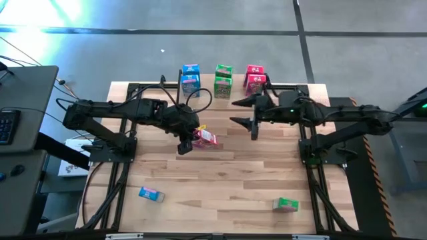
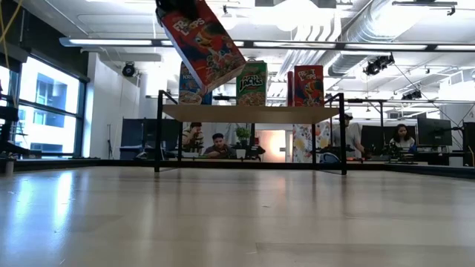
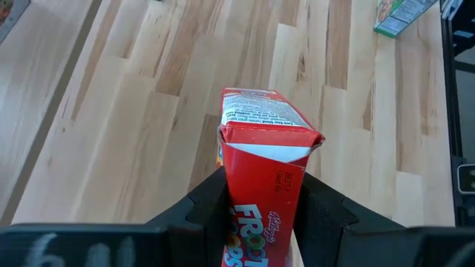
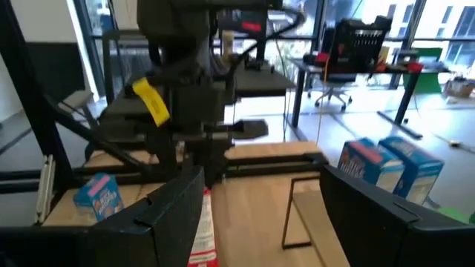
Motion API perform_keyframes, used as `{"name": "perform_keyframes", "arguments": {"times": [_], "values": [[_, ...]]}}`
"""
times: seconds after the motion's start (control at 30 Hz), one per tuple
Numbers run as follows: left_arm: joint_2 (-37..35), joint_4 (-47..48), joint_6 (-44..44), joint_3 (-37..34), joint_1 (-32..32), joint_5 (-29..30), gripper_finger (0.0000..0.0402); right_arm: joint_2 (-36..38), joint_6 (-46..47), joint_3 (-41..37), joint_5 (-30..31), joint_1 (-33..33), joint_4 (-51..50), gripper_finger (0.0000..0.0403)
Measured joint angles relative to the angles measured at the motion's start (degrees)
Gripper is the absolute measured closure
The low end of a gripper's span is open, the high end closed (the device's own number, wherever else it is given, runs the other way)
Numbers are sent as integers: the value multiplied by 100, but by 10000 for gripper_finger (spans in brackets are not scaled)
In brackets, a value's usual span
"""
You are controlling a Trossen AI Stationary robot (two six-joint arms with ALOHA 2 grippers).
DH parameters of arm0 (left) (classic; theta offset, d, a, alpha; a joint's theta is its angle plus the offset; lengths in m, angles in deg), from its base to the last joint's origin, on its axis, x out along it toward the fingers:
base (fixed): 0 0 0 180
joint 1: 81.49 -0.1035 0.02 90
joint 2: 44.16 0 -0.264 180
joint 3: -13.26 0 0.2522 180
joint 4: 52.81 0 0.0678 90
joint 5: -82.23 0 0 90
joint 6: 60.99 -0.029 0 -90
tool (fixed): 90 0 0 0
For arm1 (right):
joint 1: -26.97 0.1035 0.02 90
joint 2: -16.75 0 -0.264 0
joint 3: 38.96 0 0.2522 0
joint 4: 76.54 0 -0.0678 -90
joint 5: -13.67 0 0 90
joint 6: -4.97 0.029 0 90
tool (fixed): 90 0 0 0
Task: Stack cereal on shelf
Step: Put the red cereal box aligned with the other red cereal boxes on the shelf
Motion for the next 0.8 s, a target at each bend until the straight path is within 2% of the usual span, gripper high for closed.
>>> {"name": "perform_keyframes", "arguments": {"times": [0.23,0.57,0.8], "values": [[0,0,-21,0,-1,1,286,-452,328,0,-40,0,9,141],[0,-416,-21,-4,-1,1,286,-1126,432,0,-1006,0,222,141],[0,-715,-21,-4,-1,1,286,-1480,648,0,-1109,0,456,141]]}}
